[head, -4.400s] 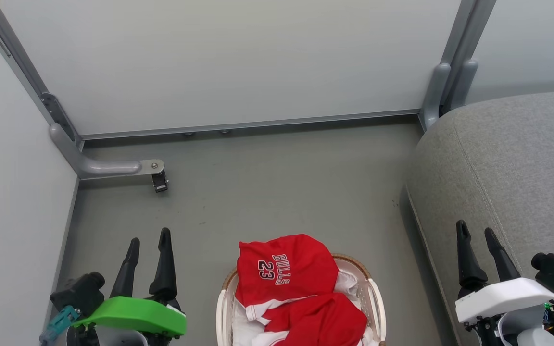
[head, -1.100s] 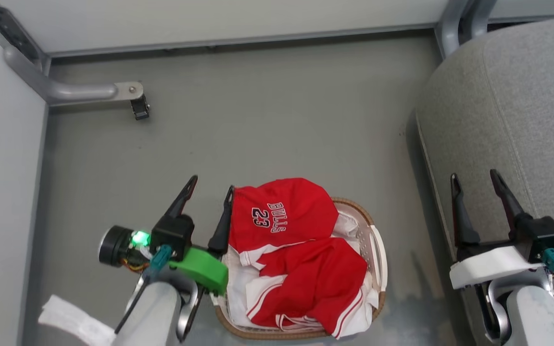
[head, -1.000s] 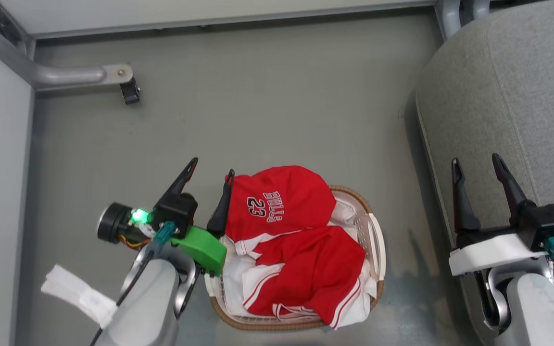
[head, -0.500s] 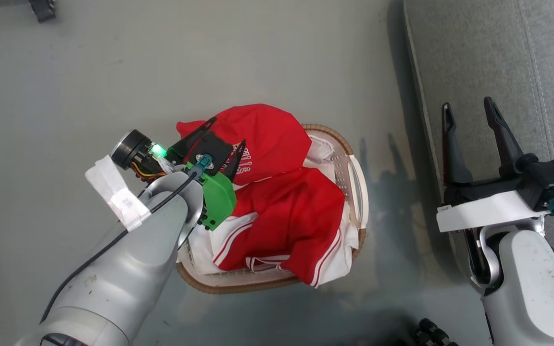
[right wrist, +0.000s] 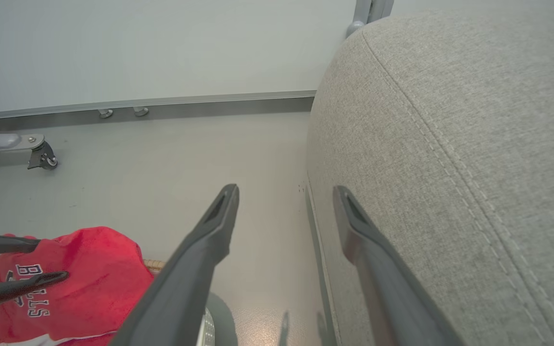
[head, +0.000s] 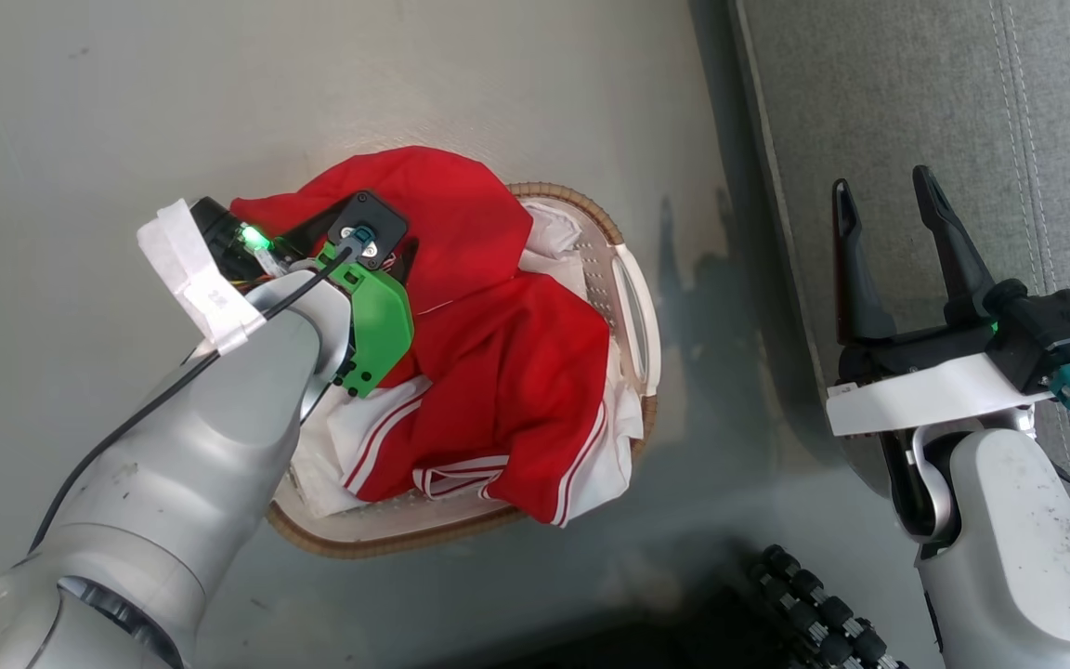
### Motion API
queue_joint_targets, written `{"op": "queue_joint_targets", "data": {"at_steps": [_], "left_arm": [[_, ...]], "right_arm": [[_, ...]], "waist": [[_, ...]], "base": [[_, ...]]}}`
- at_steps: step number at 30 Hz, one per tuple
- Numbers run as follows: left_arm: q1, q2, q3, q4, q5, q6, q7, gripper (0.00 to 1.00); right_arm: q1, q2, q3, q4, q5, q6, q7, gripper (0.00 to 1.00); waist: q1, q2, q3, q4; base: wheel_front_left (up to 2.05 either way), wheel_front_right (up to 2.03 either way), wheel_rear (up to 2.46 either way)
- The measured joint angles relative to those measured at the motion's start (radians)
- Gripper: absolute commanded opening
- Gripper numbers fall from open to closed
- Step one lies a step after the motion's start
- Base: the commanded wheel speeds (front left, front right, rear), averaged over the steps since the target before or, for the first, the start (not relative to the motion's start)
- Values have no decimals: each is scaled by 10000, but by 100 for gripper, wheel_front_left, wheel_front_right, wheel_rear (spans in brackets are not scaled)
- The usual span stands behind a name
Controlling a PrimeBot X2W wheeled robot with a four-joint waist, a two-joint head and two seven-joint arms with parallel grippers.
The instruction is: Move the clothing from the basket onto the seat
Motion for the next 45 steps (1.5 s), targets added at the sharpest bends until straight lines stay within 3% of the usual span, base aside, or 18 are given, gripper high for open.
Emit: {"op": "queue_joint_targets", "data": {"at_steps": [3, 5, 7, 9, 10, 19, 29, 45], "left_arm": [[-116, 75, -307, 12, -341, 0, 61, 98], [-122, 82, -481, 17, -523, 0, 13, 49], [-108, 84, -675, 40, -662, 0, -86, 32], [-72, 71, -815, 69, -821, 0, -205, 4], [-38, 73, -876, 82, -907, 0, -332, 0], [540, -21, -1358, 146, -1388, 0, -1210, 0], [911, -130, -1971, -410, -1848, 0, -1593, 0], [188, 1072, -2838, -2320, -1847, -12, -1659, 0]], "right_arm": [[-16, -2, 35, 2, 29, 0, 0, 100], [-21, 0, 29, 15, 38, 0, 0, 100], [-20, 2, 15, 40, 36, 0, 0, 100], [-12, -4, 6, 88, 19, 0, 0, 100], [-12, 2, 15, 102, 17, 0, 0, 100], [154, 4, -46, 372, -293, 0, 0, 100], [1242, 6, -339, 986, -823, 2, 0, 100], [3192, 8, -514, 1434, -1124, 2, 0, 100]], "waist": [[0, 0, 124, -117], [0, 0, 147, -143], [0, 0, 102, -126], [0, 0, 25, -79], [-1, 0, -28, -44], [0, 0, -728, 283], [-1, 0, -2312, 760], [-2, 0, -5798, 1345]], "base": [[0, 0, 0], [0, 0, 0], [0, 0, 0], [0, 0, 0], [0, 0, 0], [0, 0, 0], [0, 0, 0], [0, 0, 0]]}}
